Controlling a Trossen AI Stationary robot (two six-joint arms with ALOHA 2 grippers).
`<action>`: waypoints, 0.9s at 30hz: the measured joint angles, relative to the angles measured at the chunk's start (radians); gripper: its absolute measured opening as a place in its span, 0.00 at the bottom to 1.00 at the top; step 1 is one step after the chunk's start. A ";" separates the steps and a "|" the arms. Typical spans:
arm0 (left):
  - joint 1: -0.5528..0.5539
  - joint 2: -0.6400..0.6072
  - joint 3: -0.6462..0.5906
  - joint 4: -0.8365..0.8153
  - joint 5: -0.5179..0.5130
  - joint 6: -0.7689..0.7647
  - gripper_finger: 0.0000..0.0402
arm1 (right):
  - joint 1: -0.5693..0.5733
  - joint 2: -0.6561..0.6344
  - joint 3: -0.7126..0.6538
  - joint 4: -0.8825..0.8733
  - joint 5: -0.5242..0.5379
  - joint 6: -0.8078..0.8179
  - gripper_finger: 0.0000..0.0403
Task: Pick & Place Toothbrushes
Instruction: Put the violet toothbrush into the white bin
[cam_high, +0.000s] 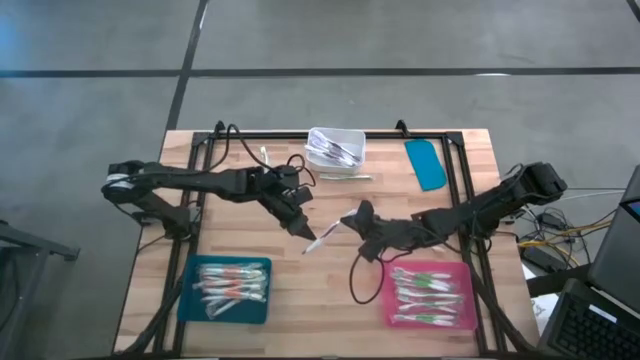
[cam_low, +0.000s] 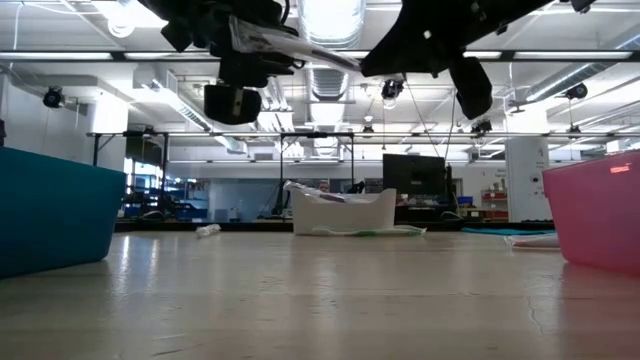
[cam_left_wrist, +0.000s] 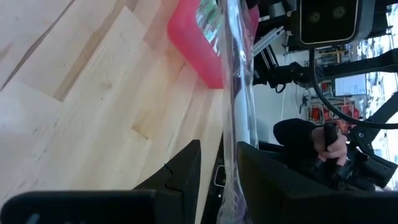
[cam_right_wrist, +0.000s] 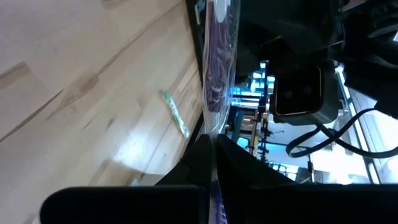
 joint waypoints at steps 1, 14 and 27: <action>0.000 0.000 0.000 0.003 0.000 -0.001 0.27 | -0.004 0.000 0.000 0.000 0.000 0.000 0.03; 0.003 0.000 0.000 0.015 0.030 0.000 0.27 | -0.021 0.000 0.000 -0.002 -0.017 0.011 0.03; 0.003 0.000 0.000 0.030 0.031 0.018 0.41 | -0.021 0.000 0.000 -0.002 -0.020 0.014 0.03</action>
